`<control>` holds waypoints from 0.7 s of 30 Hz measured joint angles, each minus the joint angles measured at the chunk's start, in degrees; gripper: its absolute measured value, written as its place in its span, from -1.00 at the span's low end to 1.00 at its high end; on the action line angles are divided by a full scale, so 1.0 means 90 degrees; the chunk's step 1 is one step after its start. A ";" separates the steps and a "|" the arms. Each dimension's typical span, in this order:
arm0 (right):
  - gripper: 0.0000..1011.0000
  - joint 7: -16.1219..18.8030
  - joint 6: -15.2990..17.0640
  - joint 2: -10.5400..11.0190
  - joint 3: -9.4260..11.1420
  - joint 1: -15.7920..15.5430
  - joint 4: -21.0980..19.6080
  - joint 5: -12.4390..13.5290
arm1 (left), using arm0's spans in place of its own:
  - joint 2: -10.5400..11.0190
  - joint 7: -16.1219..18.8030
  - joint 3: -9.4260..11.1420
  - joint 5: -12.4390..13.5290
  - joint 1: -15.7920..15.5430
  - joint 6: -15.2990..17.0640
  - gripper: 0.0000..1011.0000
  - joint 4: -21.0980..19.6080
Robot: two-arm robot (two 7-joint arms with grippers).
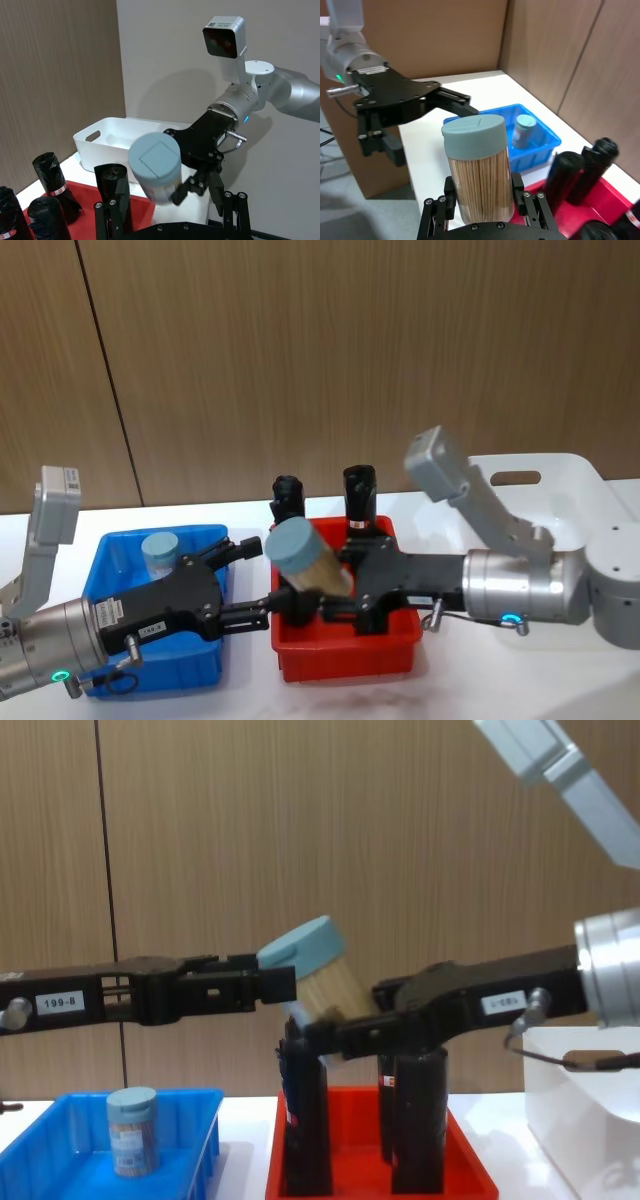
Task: Pick the cotton swabs from the blue box and place them into the white box.
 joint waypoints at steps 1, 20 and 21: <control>0.30 -0.0041 -0.0011 0.0039 0.0033 -0.0013 -0.0003 0.0047 | 0.0000 0.0000 0.0000 0.0000 0.0000 0.0000 0.99 0.0000; 0.30 -0.0742 -0.0275 0.0743 0.0706 -0.0150 0.0139 0.0761 | 0.0000 0.0006 0.0000 0.0001 0.0000 0.0000 0.99 0.0000; 0.30 -0.0762 -0.0282 0.0770 0.0735 -0.0151 0.0155 0.0775 | 0.0000 0.0006 0.0000 0.0001 0.0000 0.0000 0.99 0.0000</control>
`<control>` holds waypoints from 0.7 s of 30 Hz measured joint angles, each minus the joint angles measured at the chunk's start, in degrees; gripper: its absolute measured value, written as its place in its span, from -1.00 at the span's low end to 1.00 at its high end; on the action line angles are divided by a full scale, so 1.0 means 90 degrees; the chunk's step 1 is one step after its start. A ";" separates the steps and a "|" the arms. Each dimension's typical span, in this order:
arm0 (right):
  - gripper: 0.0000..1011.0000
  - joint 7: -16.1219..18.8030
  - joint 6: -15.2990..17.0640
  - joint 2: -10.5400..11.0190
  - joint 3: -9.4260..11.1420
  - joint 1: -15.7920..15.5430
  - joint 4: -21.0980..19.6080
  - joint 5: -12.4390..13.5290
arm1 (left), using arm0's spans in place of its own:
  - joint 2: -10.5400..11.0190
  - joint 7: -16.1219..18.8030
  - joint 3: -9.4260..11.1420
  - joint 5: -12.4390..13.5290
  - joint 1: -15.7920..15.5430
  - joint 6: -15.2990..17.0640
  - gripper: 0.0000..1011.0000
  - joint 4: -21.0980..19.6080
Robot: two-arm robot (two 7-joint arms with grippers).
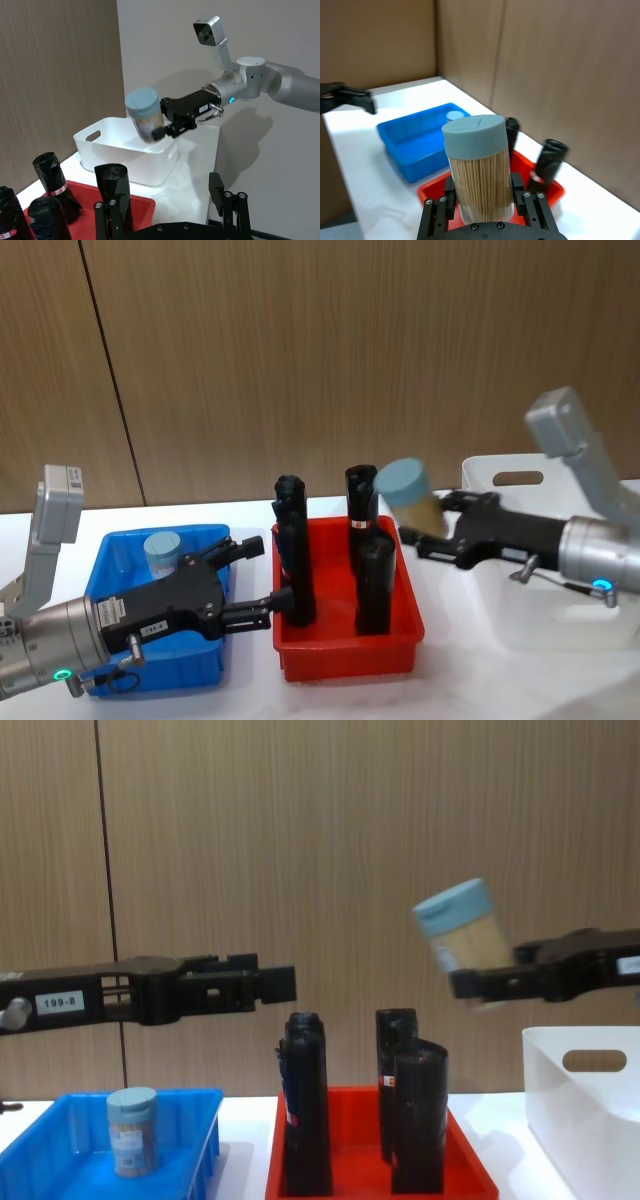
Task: Pick the cotton swabs from the blue box and place them into the white box.
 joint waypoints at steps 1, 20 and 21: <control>0.30 -0.0037 -0.0016 0.0026 0.0029 0.0000 0.0018 0.0031 | 0.0000 0.0000 0.0000 0.0000 0.0000 0.0000 0.99 0.0000; 0.30 -0.0816 -0.0217 0.0438 0.0521 0.0181 0.1000 0.0153 | 0.0000 0.0000 0.0000 0.0000 0.0000 0.0001 0.99 0.0000; 0.30 -0.0863 -0.0231 0.0444 0.0536 0.0217 0.1152 0.0130 | 0.0000 0.0000 0.0000 0.0000 0.0000 0.0000 0.99 0.0000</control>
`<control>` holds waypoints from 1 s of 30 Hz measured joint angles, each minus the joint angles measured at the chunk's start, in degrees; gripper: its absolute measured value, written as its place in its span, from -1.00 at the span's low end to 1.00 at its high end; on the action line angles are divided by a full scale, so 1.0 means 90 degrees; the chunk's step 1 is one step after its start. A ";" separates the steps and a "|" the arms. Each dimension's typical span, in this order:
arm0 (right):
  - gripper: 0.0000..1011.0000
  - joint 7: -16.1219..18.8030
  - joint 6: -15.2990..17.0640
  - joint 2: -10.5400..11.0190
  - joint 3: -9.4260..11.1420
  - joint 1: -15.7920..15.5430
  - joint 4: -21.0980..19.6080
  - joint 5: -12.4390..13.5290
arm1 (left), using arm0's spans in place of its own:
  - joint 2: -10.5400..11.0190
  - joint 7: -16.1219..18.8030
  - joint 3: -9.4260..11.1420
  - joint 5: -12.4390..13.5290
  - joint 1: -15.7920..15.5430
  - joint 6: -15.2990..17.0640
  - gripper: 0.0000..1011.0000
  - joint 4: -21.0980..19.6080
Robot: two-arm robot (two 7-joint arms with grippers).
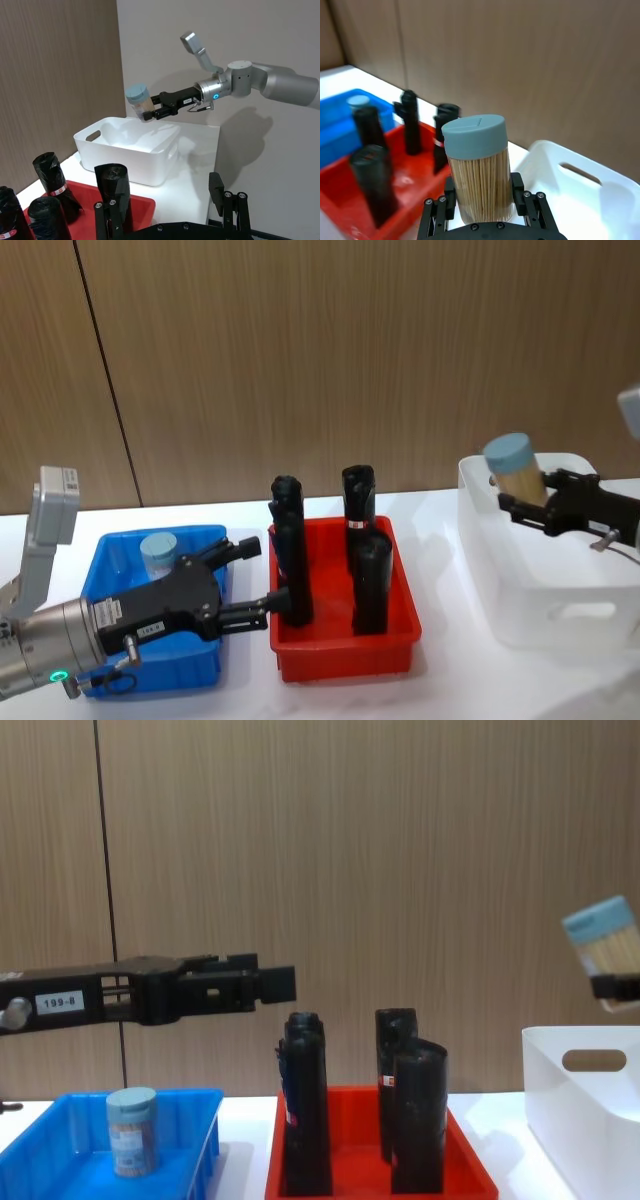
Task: Pick the cotton swabs from the blue box and place them into the white box.
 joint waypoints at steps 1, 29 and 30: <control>0.30 -0.0029 -0.0008 0.0002 0.0004 0.0015 0.0057 -0.0013 | 0.0000 0.0000 0.0000 0.0000 0.0000 0.0000 0.99 0.0000; 0.98 -0.0314 -0.0243 -0.0140 -0.0118 0.0448 0.1585 -0.0331 | 0.0000 -0.0001 0.0000 0.0000 0.0000 0.0000 0.99 0.0000; 0.98 -0.0312 -0.0247 -0.0142 -0.0122 0.0450 0.1591 -0.0337 | 0.0000 -0.0001 0.0000 0.0000 0.0000 0.0000 0.99 0.0000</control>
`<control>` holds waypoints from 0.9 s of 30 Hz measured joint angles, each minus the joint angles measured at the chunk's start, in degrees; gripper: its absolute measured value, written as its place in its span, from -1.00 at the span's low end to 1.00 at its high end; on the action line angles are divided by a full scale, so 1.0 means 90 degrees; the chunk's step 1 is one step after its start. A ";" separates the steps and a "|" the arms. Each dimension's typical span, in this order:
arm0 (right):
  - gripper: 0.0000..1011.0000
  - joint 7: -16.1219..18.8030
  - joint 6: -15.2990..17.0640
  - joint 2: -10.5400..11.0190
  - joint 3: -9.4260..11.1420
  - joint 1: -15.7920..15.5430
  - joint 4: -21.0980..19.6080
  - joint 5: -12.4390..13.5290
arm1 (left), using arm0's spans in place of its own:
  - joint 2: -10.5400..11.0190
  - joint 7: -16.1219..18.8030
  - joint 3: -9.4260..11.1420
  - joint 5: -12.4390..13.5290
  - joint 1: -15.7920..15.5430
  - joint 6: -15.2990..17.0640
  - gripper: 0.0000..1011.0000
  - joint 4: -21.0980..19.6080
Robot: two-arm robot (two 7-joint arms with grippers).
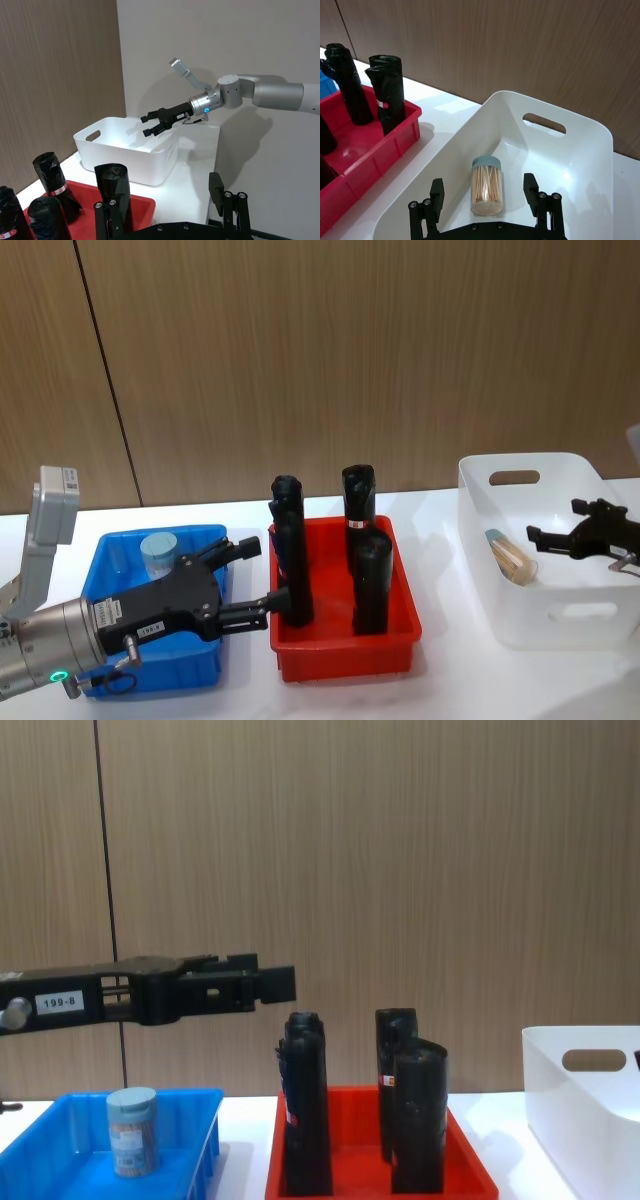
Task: Pick the cotton swabs from the blue box and place them into the white box.
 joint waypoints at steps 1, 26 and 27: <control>0.98 0.0003 -0.0003 -0.0002 -0.0003 0.0002 0.0004 -0.0006 | 0.0000 0.0000 0.0000 0.0000 0.0000 0.0000 0.99 0.0000; 0.98 -0.0925 -0.0358 -0.0267 0.0014 -0.1027 -0.1339 0.0050 | -0.0234 0.1462 0.0230 0.0655 0.0151 -0.0120 0.99 -0.0283; 0.98 -0.0969 -0.0376 -0.0280 0.0016 -0.1076 -0.1403 0.0056 | -0.0254 0.1598 0.0250 0.0717 0.0166 -0.0131 0.99 -0.0307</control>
